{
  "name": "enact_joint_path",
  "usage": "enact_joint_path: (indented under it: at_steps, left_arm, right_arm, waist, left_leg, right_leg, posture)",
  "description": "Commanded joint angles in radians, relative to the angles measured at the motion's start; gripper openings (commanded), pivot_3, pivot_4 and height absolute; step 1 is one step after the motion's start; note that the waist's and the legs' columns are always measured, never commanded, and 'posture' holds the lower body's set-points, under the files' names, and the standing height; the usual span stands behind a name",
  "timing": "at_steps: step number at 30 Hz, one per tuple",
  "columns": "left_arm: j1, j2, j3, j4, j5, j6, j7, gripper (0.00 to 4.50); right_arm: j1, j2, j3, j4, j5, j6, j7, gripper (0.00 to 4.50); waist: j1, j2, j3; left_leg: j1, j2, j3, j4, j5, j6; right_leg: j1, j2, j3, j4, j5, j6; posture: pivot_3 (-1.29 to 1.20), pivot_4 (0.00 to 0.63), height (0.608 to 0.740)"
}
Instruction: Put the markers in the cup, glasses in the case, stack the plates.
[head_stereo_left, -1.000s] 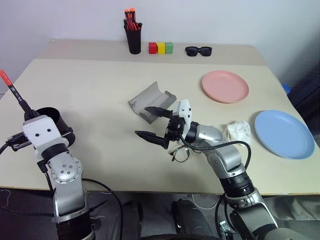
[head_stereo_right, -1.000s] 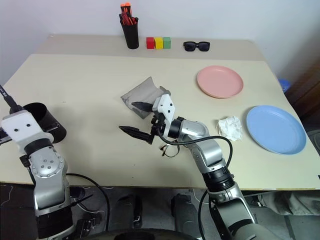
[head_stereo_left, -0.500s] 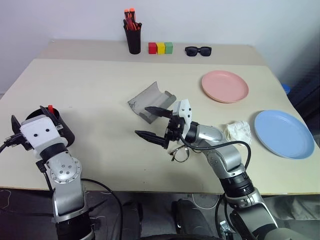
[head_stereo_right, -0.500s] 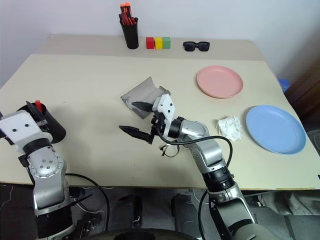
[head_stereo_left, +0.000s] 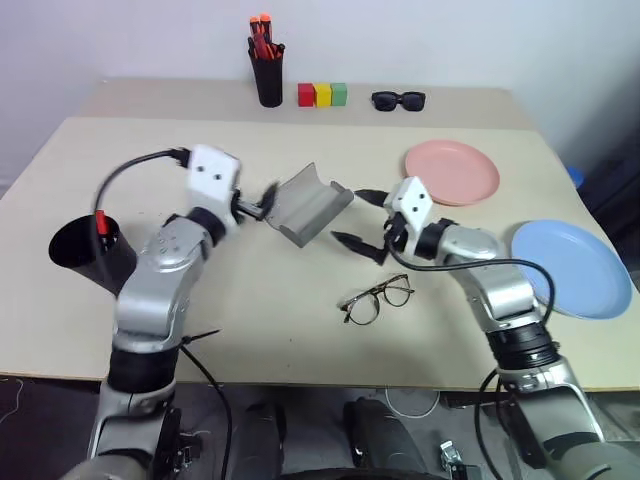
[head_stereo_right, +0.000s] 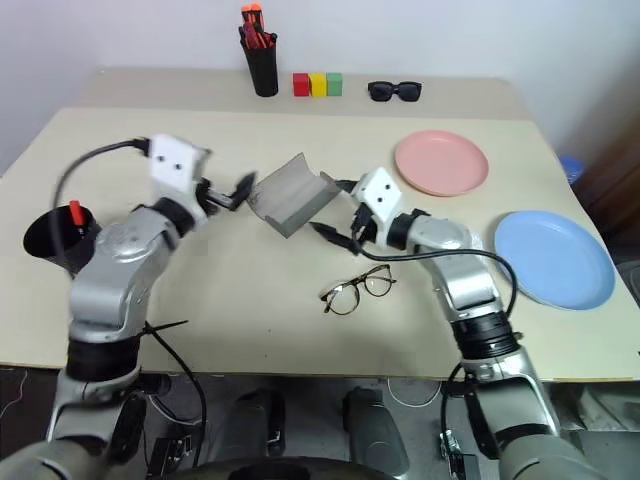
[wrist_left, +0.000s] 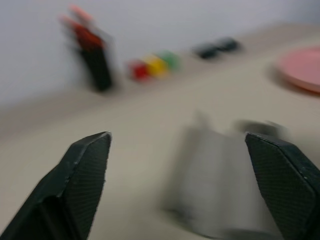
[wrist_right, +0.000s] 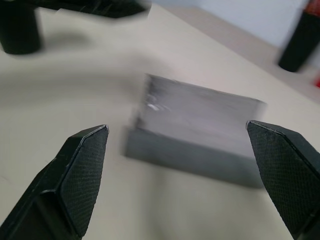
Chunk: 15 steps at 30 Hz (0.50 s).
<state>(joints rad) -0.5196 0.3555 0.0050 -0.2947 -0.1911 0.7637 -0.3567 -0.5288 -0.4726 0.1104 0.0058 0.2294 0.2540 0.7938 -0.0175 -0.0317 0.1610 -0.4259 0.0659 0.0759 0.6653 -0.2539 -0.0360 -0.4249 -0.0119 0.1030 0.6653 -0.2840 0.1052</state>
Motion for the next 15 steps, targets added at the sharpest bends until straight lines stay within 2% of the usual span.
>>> enact_joint_path:
  at_steps: [1, 8, 15]
  left_arm:
    - [-0.086, -0.012, -0.051, 0.097, -0.061, 0.088, -0.086, 4.46]
    - [-0.193, -0.036, -0.141, 0.312, -0.067, 0.096, -0.191, 4.46]
    - [-0.268, -0.076, -0.151, 0.498, -0.065, 0.079, -0.237, 4.46]
  right_arm:
    - [0.022, -0.072, -0.066, -0.052, 0.005, -0.014, 0.023, 4.50]
    - [0.174, -0.195, -0.144, -0.156, 0.023, 0.005, 0.053, 4.50]
    - [0.305, -0.197, -0.182, -0.277, 0.027, 0.037, 0.001, 4.50]
  waist:
    - [-0.001, 0.000, 0.000]
    - [-0.001, 0.000, 0.000]
    - [0.002, 0.000, 0.000]
  left_leg:
    - [0.000, 0.000, 0.000, 0.000, 0.000, 0.000]
    - [0.000, 0.000, 0.000, 0.000, 0.000, 0.000]
    - [0.000, 0.000, 0.000, 0.000, 0.000, 0.000]
  right_leg:
    - [0.000, 0.000, 0.000, 0.000, 0.000, 0.000]
    - [0.000, 0.000, 0.001, 0.000, 0.000, 0.000]
    - [0.000, 0.001, 0.001, 0.000, 0.000, 0.000]
  posture:
    - [0.00, 0.150, 0.725]
    - [0.00, 0.150, 0.725]
    - [0.00, 0.150, 0.725]
